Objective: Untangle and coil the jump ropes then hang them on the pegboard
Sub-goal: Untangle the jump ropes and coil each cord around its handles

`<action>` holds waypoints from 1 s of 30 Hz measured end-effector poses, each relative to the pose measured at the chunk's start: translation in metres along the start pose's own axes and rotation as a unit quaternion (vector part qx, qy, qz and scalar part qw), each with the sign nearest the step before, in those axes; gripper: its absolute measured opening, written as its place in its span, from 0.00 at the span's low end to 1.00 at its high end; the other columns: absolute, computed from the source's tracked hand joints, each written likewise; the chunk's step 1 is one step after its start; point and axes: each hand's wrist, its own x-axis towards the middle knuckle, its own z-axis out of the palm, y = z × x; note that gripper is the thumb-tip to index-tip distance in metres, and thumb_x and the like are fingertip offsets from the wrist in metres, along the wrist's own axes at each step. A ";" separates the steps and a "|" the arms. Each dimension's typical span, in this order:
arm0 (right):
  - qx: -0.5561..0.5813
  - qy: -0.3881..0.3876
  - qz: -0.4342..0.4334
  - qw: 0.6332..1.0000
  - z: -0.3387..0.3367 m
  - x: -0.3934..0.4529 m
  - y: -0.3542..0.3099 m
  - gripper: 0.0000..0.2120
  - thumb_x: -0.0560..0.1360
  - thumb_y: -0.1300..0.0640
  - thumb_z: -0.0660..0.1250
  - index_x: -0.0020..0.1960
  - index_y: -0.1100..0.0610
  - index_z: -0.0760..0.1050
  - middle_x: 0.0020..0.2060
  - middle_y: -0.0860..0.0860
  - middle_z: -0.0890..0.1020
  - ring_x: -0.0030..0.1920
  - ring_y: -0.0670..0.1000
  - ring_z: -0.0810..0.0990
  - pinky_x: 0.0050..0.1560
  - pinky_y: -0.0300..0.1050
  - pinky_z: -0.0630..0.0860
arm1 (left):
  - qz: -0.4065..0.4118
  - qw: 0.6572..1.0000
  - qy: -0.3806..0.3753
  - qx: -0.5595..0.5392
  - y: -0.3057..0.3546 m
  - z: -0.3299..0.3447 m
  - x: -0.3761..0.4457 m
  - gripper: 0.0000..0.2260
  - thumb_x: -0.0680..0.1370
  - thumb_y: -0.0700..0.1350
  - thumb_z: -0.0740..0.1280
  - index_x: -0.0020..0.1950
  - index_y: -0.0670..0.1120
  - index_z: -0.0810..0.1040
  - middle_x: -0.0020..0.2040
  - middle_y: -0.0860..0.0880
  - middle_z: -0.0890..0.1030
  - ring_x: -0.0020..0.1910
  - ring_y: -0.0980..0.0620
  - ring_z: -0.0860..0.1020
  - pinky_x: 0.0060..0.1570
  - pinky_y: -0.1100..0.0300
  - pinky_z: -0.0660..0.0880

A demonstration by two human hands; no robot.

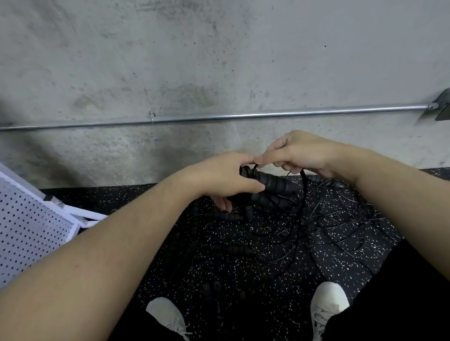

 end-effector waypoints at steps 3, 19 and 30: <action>-0.009 0.013 0.009 1.000 0.002 -0.001 -0.002 0.27 0.74 0.45 0.73 0.56 0.70 0.79 0.27 0.47 0.70 0.25 0.45 0.65 0.26 0.36 0.63 | -0.005 0.998 0.057 -0.007 -0.001 0.005 0.000 0.18 0.81 0.50 0.69 0.71 0.56 0.74 0.41 0.51 0.82 0.32 0.45 0.85 0.36 0.52 0.84; 0.082 -0.042 -0.052 0.994 0.023 -0.015 -0.022 0.12 0.86 0.51 0.56 0.49 0.56 0.72 0.26 0.47 0.69 0.25 0.45 0.65 0.25 0.37 0.63 | -0.058 0.893 0.209 -0.394 -0.005 0.009 0.017 0.13 0.76 0.43 0.74 0.56 0.50 0.74 0.54 0.43 0.82 0.43 0.45 0.84 0.39 0.47 0.85; 0.055 0.016 -0.061 0.996 0.005 -0.019 -0.025 0.14 0.83 0.46 0.60 0.44 0.53 0.74 0.24 0.43 0.67 0.24 0.43 0.63 0.25 0.36 0.59 | -0.047 0.829 0.081 -0.552 0.005 0.002 0.009 0.12 0.80 0.44 0.69 0.63 0.44 0.78 0.45 0.46 0.84 0.32 0.50 0.81 0.28 0.65 0.75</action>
